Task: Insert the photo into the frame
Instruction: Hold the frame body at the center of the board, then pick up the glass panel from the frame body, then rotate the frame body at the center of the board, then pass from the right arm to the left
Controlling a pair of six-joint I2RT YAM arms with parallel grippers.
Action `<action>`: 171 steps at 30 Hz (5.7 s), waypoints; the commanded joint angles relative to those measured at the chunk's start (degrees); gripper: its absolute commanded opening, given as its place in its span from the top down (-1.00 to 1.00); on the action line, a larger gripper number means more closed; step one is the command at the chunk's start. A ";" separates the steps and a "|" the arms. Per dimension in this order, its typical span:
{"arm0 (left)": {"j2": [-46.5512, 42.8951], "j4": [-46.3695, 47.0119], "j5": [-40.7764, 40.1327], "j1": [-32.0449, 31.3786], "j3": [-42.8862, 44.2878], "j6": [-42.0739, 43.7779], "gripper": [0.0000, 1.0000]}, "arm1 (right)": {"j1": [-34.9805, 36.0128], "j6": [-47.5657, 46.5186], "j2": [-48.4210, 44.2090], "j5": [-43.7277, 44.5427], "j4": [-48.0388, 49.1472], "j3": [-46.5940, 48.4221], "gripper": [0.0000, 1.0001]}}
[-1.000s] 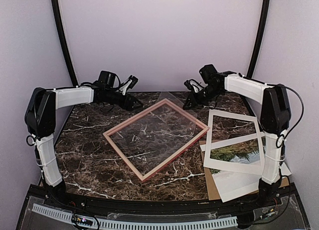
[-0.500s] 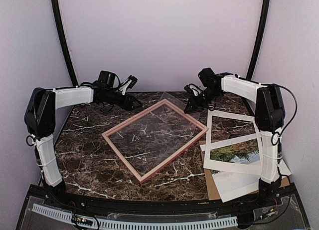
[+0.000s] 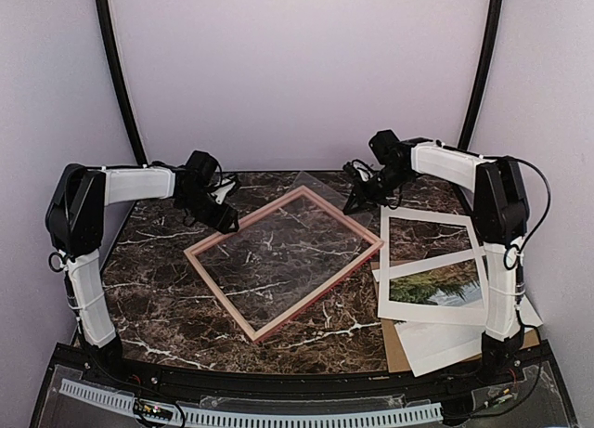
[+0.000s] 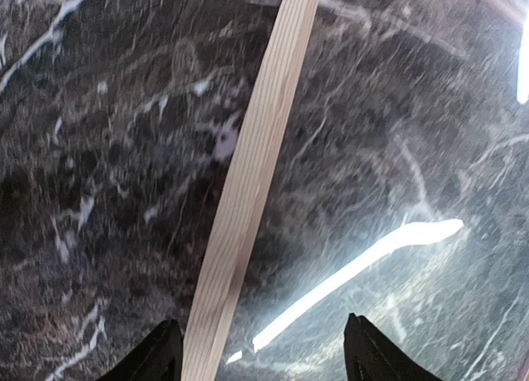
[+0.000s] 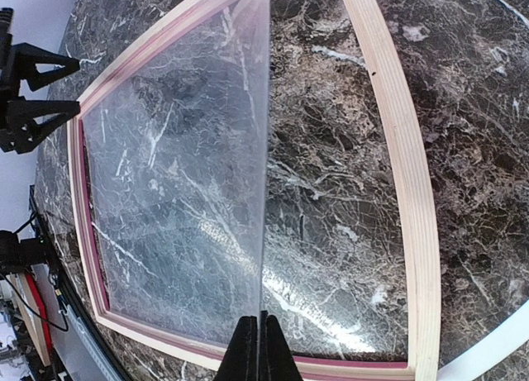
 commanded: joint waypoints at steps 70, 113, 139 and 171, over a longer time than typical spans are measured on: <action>-5.50 -15.15 -19.23 8.51 -15.88 -8.52 0.13 | -12.28 6.15 -11.51 -0.94 6.94 -3.25 1.00; 1.54 -6.66 -3.61 3.26 -2.35 -2.17 -0.32 | -12.10 7.77 -26.67 -8.55 5.05 -3.71 1.00; -13.45 0.69 -4.23 2.97 -29.49 -30.51 0.48 | -11.26 7.72 -26.18 -8.86 3.48 -1.54 1.00; -28.66 6.83 26.47 1.83 -1.81 -1.51 -0.78 | 12.63 -22.11 -32.66 -15.50 -15.84 10.48 1.00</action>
